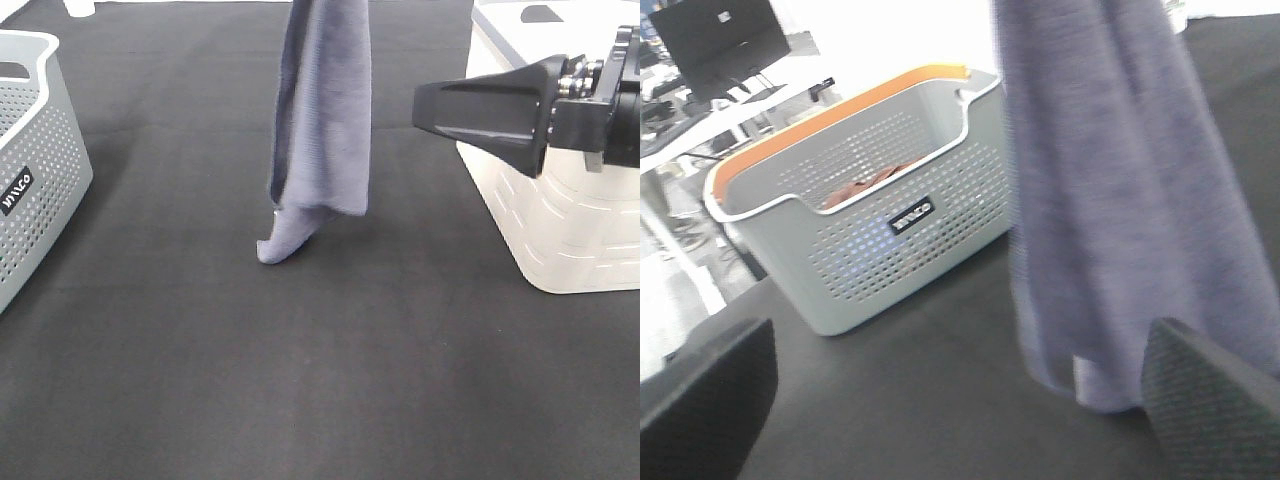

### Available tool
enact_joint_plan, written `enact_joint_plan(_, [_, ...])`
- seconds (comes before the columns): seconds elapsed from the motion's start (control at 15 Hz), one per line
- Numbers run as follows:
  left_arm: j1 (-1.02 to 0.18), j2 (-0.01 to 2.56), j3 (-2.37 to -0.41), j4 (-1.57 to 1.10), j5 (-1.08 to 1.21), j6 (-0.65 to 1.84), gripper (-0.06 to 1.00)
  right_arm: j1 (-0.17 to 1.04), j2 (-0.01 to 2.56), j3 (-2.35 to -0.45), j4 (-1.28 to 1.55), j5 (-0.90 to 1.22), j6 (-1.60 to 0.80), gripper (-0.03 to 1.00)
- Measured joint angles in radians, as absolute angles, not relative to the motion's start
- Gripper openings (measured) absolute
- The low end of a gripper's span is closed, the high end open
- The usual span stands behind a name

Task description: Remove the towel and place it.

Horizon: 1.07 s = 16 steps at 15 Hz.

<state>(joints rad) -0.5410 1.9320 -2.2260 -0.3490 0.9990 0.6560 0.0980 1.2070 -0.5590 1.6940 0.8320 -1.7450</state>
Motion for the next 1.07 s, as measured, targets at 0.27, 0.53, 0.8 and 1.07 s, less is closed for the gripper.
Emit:
enact_joint_plan(0.27, [-0.55, 1.951, -2.226, -0.339, 0.983, 0.649, 0.0, 0.25, 1.253, -0.559, 1.693, 0.709, -1.745, 0.94])
enact_joint_plan(0.53, [-0.55, 1.951, -2.226, -0.338, 0.979, 0.649, 0.0, 0.298, 1.323, -0.559, 1.733, 0.58, -1.871, 0.94])
enact_joint_plan(0.8, [-0.55, 1.951, -2.226, -0.338, 0.981, 0.649, 0.0, 0.301, 1.418, -0.622, 1.739, 0.597, -1.908, 0.94])
enact_joint_plan(1.07, [-0.55, 1.951, -2.226, -0.338, 0.985, 0.649, 0.0, 0.301, 1.535, -0.709, 1.741, 0.638, -1.917, 0.94])
